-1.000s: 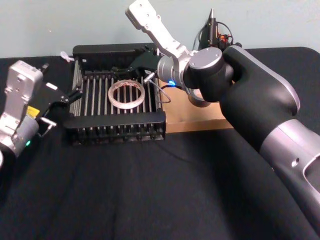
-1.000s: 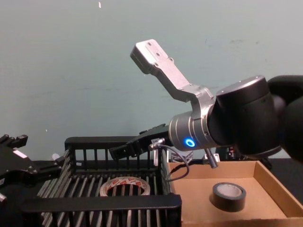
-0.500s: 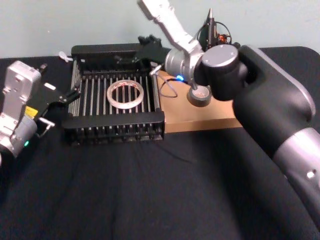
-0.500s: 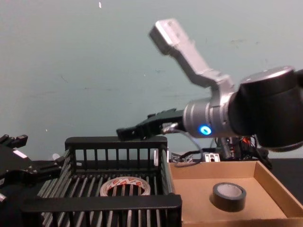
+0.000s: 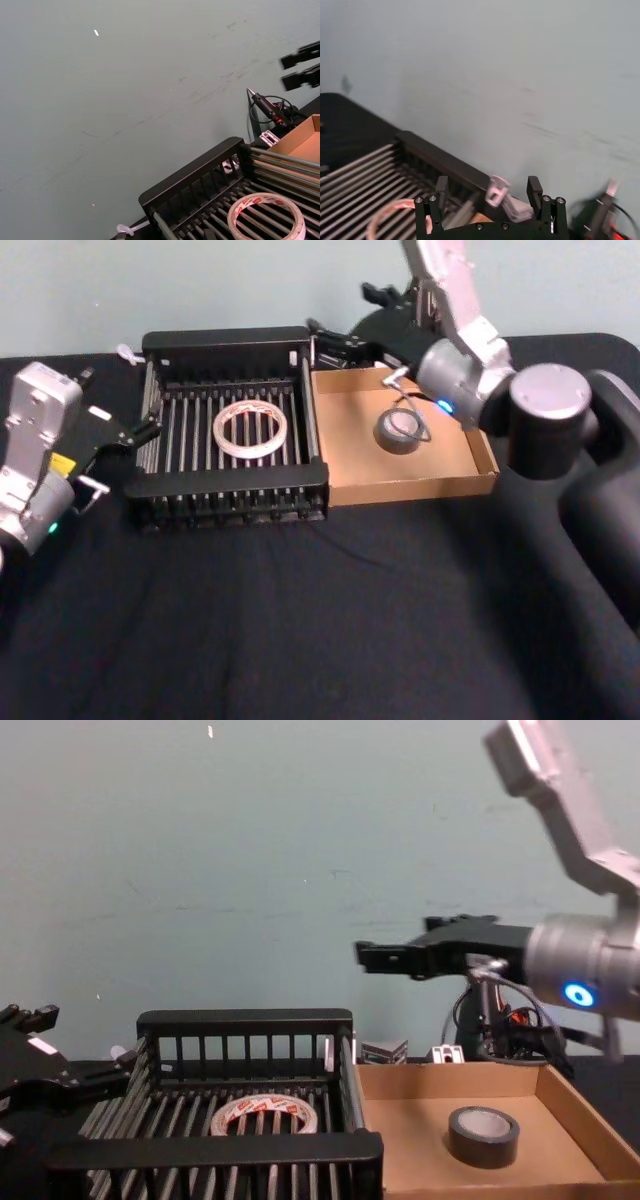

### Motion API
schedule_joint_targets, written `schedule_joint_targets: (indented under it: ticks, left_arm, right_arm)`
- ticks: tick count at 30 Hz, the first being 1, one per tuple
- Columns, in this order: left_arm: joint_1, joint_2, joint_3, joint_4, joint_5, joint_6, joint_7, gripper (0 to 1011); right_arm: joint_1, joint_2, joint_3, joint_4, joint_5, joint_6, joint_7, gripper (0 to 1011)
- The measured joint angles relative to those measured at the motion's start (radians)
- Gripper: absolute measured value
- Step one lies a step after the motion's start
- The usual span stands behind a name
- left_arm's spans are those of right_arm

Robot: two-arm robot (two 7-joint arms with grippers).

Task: Pick up the white tape and place it into the black box , Pick up the silver tape and place it into the brown box.

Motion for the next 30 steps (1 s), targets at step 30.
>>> schedule_joint_targets:
  ticks: [30]
  left_arm:
    - [0.000, 0.000, 0.000, 0.000, 0.000, 0.000, 0.000, 1001]
  right_arm:
    - [-0.222, 0.000, 0.113, -0.016, -0.097, -0.142, -0.112, 1000]
